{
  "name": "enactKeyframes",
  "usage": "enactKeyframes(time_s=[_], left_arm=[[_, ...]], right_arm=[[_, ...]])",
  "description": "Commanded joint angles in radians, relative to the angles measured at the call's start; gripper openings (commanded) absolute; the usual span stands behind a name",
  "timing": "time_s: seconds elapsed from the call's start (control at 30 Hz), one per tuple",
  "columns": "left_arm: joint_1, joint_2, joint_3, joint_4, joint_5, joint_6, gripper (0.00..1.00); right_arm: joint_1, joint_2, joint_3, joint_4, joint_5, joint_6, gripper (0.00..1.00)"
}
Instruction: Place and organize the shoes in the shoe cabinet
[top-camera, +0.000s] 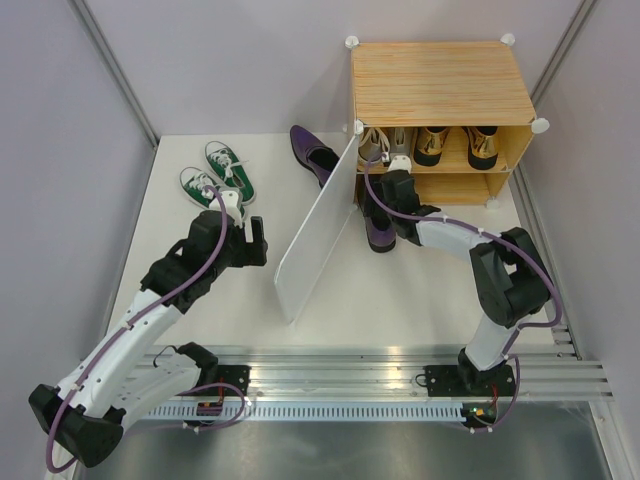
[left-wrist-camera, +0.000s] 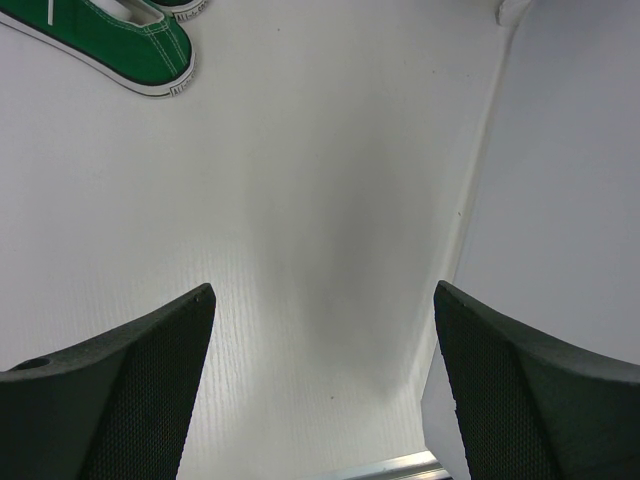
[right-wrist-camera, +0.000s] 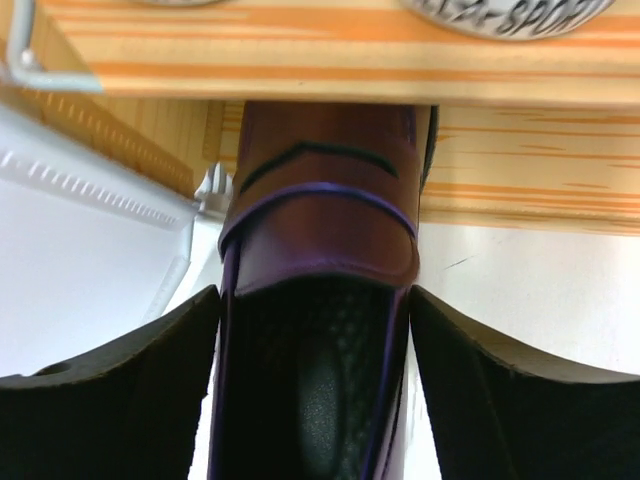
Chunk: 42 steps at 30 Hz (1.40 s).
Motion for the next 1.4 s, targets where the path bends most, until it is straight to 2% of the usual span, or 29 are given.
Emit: enactKeyframes(time_s=[0.0, 0.43, 0.53, 0.67, 0.87, 1.07, 1.23, 1.37], left_arm=[[0.001, 0.000, -0.004, 0.036, 0.019, 0.039, 0.92], [0.001, -0.003, -0.004, 0.036, 0.025, 0.039, 0.92], [0.001, -0.002, -0.003, 0.033, 0.026, 0.041, 0.92], [0.001, -0.005, -0.004, 0.036, 0.026, 0.046, 0.92], [0.001, -0.011, -0.004, 0.036, 0.016, 0.046, 0.92], [0.001, -0.005, -0.004, 0.036, 0.025, 0.044, 0.92], [0.001, -0.002, -0.004, 0.036, 0.026, 0.046, 0.92], [0.001, 0.000, -0.004, 0.036, 0.022, 0.046, 0.92]], right_arm=[[-0.003, -0.021, 0.015, 0.109, -0.005, 0.011, 0.80], [-0.004, -0.133, -0.062, 0.063, -0.010, 0.034, 0.90], [-0.003, -0.185, -0.097, 0.049, -0.026, 0.040, 0.98], [-0.001, -0.249, -0.143, 0.031, -0.045, 0.067, 0.98], [0.035, -0.418, -0.306, 0.066, -0.034, 0.123, 0.98], [0.134, -0.551, -0.482, 0.138, 0.082, 0.143, 0.98], [0.146, -0.521, -0.553, 0.206, 0.101, 0.157, 0.98], [0.146, -0.408, -0.556, 0.290, 0.101, 0.143, 0.98]])
